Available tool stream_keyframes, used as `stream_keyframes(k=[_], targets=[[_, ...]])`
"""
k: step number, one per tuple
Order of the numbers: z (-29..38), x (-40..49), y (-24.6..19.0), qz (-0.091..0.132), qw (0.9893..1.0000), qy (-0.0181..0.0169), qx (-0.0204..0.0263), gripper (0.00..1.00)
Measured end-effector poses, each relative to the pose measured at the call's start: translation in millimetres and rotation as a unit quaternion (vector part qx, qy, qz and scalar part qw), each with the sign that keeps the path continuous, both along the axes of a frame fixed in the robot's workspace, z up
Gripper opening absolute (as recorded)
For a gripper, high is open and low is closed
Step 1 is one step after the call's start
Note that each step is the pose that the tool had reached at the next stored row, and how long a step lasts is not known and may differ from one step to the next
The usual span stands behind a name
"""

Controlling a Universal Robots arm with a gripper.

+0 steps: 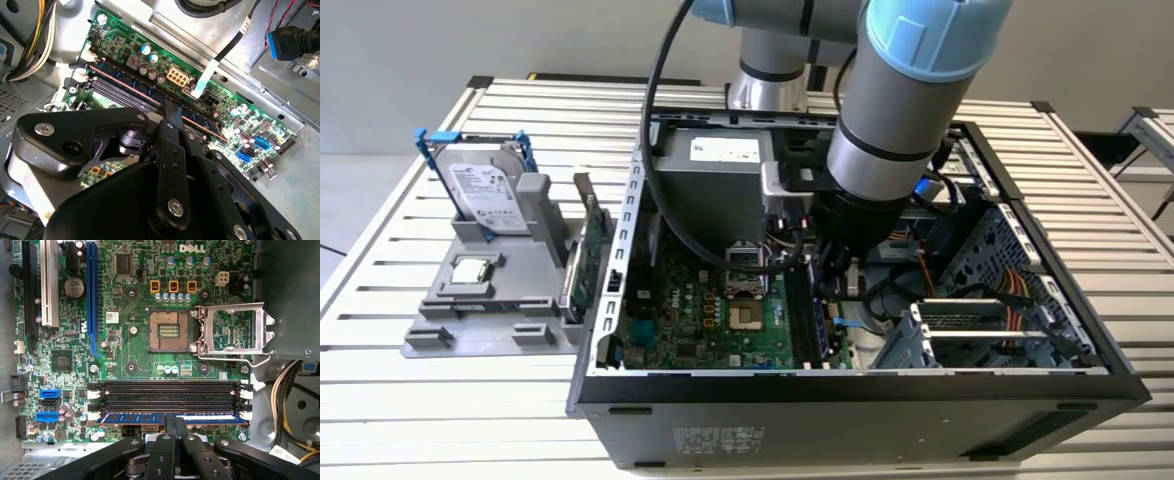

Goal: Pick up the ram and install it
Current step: 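Press down the ram until it locks into place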

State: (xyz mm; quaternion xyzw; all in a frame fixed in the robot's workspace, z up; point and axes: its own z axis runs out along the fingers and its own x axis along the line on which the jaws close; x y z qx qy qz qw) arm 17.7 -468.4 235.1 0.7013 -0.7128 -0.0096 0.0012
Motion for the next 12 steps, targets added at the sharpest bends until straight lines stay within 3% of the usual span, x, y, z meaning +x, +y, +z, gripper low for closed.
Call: stream_keyframes(k=[5, 12], targets=[[-5.7, -0.1, 0.0, 0.000, 1.0000, 0.0068, -0.0002, 0.00], [-6.3, 0.0, -0.1, 0.000, 1.0000, 0.0067, -0.0002, 0.00]])
